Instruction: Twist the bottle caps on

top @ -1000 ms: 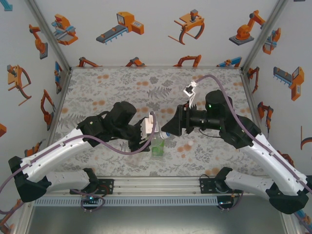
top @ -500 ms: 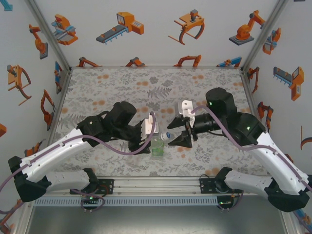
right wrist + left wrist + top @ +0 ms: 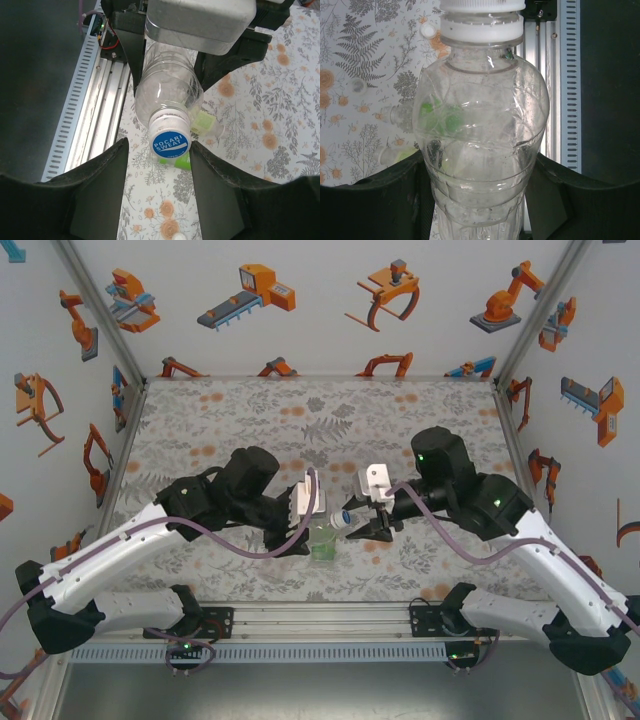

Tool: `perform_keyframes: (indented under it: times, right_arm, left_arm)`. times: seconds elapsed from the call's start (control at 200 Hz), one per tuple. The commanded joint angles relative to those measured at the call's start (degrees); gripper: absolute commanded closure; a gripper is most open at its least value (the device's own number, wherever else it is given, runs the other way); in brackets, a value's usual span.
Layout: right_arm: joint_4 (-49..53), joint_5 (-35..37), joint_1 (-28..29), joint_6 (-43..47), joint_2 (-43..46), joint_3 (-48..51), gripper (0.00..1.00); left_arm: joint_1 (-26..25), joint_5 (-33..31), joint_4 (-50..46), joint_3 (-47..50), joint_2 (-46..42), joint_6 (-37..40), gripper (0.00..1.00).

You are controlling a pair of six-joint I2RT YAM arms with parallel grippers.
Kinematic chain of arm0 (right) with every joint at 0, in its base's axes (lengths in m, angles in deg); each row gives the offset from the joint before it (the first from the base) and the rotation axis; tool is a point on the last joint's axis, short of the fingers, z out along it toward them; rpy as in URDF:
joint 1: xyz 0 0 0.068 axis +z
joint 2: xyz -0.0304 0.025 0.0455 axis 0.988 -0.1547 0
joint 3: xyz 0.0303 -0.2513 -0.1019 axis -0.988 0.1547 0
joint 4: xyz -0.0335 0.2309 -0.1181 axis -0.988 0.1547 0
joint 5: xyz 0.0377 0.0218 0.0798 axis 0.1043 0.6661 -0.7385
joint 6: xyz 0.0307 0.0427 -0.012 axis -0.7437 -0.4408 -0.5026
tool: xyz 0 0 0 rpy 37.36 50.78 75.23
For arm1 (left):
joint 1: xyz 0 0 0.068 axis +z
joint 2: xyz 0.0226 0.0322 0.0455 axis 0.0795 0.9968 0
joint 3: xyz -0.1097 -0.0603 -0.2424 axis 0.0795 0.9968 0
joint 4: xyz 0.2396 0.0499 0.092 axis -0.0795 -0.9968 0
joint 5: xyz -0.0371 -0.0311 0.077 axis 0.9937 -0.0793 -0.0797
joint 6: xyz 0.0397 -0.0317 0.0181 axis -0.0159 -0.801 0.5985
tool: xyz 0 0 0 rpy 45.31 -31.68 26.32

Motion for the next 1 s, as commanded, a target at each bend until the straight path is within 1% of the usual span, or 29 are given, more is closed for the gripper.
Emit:
perform_keyframes:
  times: [0.0,0.335,0.506,0.581,0.621,0.626,0.646,0.701,0.771,0.846,0.916,0.941,0.996]
  right_arm:
    - [-2.9,-0.9,0.1,1.5,0.9,0.4,0.52]
    - [-4.3,-3.6,0.2,0.4,0.5,0.8,0.62]
    - [-4.7,-4.5,0.2,-1.6,0.3,1.2,0.73]
    - [-6.0,-3.9,0.3,-6.0,0.5,1.8,0.80]
    - [-7.2,-3.2,0.2,-9.6,0.8,2.4,0.82]
    - [-7.8,-2.9,0.3,-11.4,0.9,2.7,0.83]
    - [-8.2,-2.6,0.3,-12.4,1.0,3.0,0.84]
    - [-10.8,-0.5,0.2,-19.7,1.7,4.5,0.88]
    - [-14.0,3.2,0.3,-30.7,2.8,6.8,0.91]
    - [-15.8,9.8,0.3,-45.1,3.7,8.8,0.98]
    - [-14.8,14.5,0.3,-56.6,3.8,9.0,1.00]
    - [-14.1,15.9,0.3,-62.1,3.7,9.0,1.00]
    - [-12.7,16.9,0.2,-70.3,3.2,9.1,1.00]
  left_arm:
    - [-0.5,1.6,-0.3,-1.6,0.0,-0.7,1.00]
    - [-0.8,1.2,-0.3,-1.7,0.3,-1.1,1.00]
    - [-1.1,0.9,-0.3,-1.7,0.4,-1.1,1.00]
    - [-1.1,0.7,-0.3,-1.6,0.4,-1.1,1.00]
    - [-1.1,0.6,-0.3,-1.7,0.4,-1.2,1.00]
    - [-1.1,0.6,-0.3,-1.7,0.4,-1.2,1.00]
    - [-1.1,0.6,-0.2,-1.7,0.5,-1.2,1.00]
    - [-1.1,0.2,-0.2,-1.8,0.7,-1.3,1.00]
    - [-1.1,-0.3,0.0,-1.7,0.9,-1.3,1.00]
    - [-1.2,-0.6,0.2,-1.6,1.1,-1.2,1.00]
    - [-1.2,-0.5,0.3,-1.7,1.4,-1.1,1.00]
    - [-1.2,-0.5,0.4,-1.6,1.6,-1.1,1.00]
    - [-1.3,-0.7,0.7,-1.5,1.7,-1.1,1.00]
